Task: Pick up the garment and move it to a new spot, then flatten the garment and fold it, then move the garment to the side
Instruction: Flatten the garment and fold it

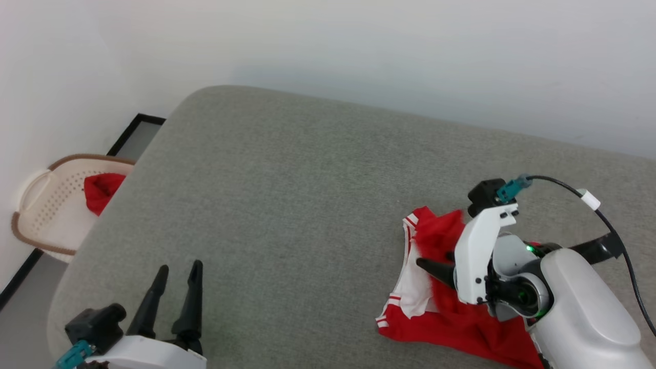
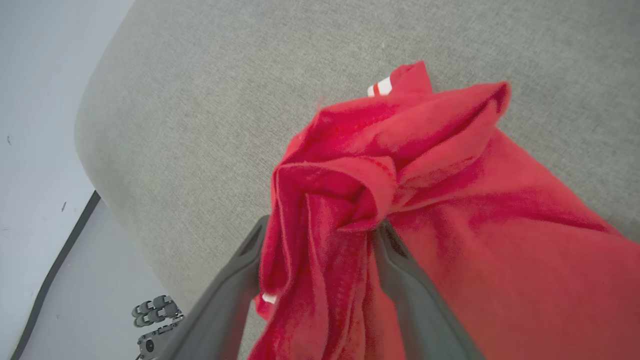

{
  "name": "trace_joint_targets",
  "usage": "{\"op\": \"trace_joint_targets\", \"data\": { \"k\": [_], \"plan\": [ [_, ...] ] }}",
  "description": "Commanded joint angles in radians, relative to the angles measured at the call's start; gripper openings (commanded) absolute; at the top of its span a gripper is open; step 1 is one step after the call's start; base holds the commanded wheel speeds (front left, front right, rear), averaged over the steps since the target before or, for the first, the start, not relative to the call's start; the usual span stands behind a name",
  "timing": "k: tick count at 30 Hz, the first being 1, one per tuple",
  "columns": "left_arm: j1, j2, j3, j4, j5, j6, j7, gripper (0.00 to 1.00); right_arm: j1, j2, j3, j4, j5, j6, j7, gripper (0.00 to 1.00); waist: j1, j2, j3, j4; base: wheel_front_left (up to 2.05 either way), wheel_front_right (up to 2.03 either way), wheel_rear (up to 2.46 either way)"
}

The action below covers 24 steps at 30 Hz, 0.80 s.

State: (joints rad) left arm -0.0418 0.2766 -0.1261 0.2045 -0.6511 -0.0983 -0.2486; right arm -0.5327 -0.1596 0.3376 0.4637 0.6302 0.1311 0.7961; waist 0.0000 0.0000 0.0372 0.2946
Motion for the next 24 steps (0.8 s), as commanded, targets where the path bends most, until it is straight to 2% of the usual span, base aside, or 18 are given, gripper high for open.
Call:
{"op": "trace_joint_targets", "data": {
  "k": [1,14,18,24],
  "plan": [
    [-0.002,0.001,0.005,0.002,0.002,-0.006,-0.005,1.0,-0.016,-0.002,0.013,-0.003,0.012,-0.001,-0.01,1.0,0.0,0.0,-0.004,-0.013,0.0,0.0,0.0],
    [0.021,0.015,0.031,-0.001,0.01,0.0,-0.012,1.0,-0.024,-0.049,0.079,-0.114,0.102,-0.001,-0.068,1.0,0.0,0.0,-0.027,-0.11,0.0,0.0,0.0],
    [0.035,0.027,0.048,-0.014,0.017,0.008,-0.013,1.0,0.002,-0.088,0.071,-0.177,0.119,-0.001,-0.164,1.0,0.0,0.0,-0.038,-0.157,0.0,0.0,0.0],
    [0.064,0.034,0.067,-0.049,0.029,0.013,-0.015,1.0,0.056,-0.17,0.043,-0.248,0.048,-0.001,-0.41,1.0,0.0,0.0,-0.049,-0.225,0.0,0.0,0.0]
  ]
}}
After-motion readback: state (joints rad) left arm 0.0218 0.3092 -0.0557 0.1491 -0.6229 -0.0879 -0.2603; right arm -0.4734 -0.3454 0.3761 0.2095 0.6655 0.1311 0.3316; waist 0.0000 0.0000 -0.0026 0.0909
